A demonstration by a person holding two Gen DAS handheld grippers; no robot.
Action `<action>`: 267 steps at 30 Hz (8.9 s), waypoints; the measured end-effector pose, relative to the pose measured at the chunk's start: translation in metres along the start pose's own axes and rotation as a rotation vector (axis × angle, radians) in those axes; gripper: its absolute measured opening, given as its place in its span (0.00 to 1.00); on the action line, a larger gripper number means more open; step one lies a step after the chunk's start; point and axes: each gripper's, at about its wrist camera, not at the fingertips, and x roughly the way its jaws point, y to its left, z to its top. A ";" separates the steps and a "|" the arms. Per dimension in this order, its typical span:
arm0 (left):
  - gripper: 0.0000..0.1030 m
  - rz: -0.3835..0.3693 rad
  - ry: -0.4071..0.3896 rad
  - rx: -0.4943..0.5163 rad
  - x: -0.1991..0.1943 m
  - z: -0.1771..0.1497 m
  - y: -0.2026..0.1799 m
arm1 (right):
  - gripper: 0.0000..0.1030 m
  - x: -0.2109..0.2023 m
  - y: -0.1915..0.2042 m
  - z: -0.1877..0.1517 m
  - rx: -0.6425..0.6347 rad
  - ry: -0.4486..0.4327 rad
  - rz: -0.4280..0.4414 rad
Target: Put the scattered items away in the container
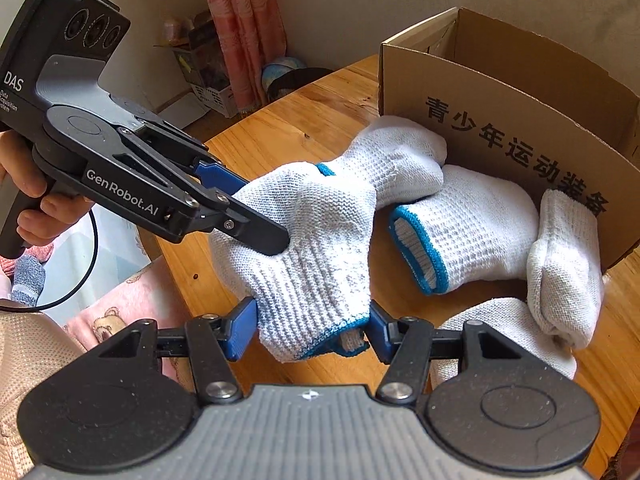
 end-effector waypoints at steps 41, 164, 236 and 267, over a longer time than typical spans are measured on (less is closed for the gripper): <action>0.41 0.071 -0.172 0.086 0.000 0.204 -0.015 | 0.61 -0.055 -0.112 0.152 -0.134 -0.129 -0.188; 0.67 0.178 0.015 0.147 0.061 0.180 0.015 | 0.62 0.020 -0.214 0.117 0.450 0.090 -0.262; 0.70 0.348 0.037 0.122 0.031 0.038 0.010 | 0.82 0.004 -0.047 0.006 0.505 -0.119 -0.314; 0.71 0.204 -0.054 0.003 0.083 0.096 0.015 | 0.85 0.001 -0.047 0.014 0.430 -0.148 -0.268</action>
